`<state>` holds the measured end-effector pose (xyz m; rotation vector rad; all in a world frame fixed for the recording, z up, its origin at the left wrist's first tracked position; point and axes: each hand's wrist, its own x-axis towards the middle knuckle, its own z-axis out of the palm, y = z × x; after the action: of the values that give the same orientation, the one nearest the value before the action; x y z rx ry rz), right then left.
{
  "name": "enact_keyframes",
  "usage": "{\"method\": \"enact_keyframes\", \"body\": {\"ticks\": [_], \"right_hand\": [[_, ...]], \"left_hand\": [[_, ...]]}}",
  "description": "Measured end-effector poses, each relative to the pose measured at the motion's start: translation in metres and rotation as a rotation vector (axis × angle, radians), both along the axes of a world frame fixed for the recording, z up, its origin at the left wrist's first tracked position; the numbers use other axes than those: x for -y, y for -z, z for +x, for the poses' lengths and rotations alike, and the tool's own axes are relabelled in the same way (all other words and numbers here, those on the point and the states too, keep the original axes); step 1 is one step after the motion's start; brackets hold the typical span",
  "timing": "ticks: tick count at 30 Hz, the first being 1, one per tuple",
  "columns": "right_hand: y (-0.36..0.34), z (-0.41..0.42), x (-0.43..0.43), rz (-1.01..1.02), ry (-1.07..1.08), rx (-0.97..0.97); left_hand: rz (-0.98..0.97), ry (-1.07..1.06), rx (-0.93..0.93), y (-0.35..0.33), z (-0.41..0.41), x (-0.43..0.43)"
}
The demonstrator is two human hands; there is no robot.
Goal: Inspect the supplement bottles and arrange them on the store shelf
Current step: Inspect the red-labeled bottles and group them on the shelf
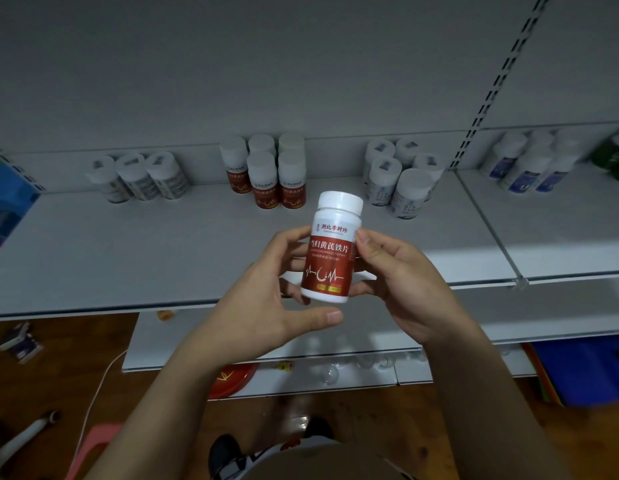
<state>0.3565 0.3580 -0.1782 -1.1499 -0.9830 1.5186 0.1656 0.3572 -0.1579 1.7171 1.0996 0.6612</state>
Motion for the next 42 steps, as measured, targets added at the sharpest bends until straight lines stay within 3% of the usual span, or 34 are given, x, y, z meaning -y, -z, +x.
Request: {"method": "enact_keyframes", "body": {"ticks": [12, 20, 27, 34, 38, 42], "right_hand": [[0.002, 0.001, 0.002, 0.047, -0.031, -0.076], [-0.001, 0.005, 0.007, 0.24, -0.127, 0.047], [0.002, -0.01, 0.0, 0.047, 0.028, 0.078], [0.001, -0.025, -0.008, -0.005, -0.043, 0.164], [-0.007, -0.037, -0.024, 0.06, -0.083, 0.327], [-0.012, -0.063, -0.047, 0.165, -0.154, 0.811]], "left_hand": [[0.043, -0.12, -0.004, 0.001, 0.008, -0.003], [0.105, -0.196, -0.005, 0.014, 0.005, -0.003], [0.1, -0.283, -0.057, 0.011, 0.003, 0.001], [0.109, -0.328, -0.16, 0.021, -0.011, -0.002], [0.135, -0.342, -0.233, 0.033, -0.025, -0.009], [0.181, -0.367, -0.283, 0.046, -0.045, -0.022]]}}
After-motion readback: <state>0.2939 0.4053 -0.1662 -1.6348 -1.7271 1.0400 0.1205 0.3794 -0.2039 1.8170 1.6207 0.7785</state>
